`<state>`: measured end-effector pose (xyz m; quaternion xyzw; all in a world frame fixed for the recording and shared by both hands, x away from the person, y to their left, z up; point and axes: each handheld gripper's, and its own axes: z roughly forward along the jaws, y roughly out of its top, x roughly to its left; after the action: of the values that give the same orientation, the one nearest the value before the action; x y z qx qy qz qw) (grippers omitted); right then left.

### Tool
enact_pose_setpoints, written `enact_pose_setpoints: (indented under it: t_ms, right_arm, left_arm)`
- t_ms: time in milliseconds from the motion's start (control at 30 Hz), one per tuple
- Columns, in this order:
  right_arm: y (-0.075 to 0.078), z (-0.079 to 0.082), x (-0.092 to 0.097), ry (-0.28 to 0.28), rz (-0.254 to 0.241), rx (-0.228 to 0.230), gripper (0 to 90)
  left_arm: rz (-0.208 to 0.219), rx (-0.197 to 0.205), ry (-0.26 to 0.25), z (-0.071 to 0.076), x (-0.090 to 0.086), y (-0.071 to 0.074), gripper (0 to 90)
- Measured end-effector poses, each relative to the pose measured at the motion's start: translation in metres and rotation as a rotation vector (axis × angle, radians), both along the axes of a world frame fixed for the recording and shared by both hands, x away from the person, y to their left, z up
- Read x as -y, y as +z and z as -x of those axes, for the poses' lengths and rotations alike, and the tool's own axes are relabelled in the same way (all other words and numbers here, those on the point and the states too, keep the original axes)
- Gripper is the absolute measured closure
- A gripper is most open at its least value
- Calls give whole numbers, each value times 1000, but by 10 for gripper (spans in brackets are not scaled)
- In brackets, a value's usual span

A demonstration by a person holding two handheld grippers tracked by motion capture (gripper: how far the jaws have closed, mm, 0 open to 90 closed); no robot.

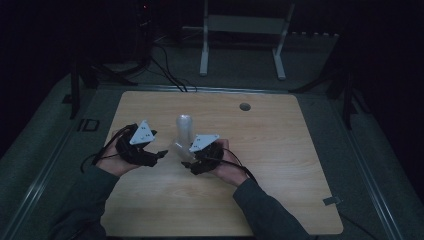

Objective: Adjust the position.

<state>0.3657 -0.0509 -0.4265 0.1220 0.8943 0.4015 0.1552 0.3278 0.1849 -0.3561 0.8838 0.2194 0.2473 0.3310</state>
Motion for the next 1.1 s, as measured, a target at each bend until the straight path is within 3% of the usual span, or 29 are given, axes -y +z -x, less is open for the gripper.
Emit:
enact_pose_setpoints:
  t_ms: [533,1100]
  right_arm:
    - [6,0,-7,74,79,11,305]
    - [9,2,-12,110,126,22,311]
  left_arm:
    - [-83,-32,-68,-3,5,-1,284]
    - [-158,-70,-129,-7,14,-5,290]
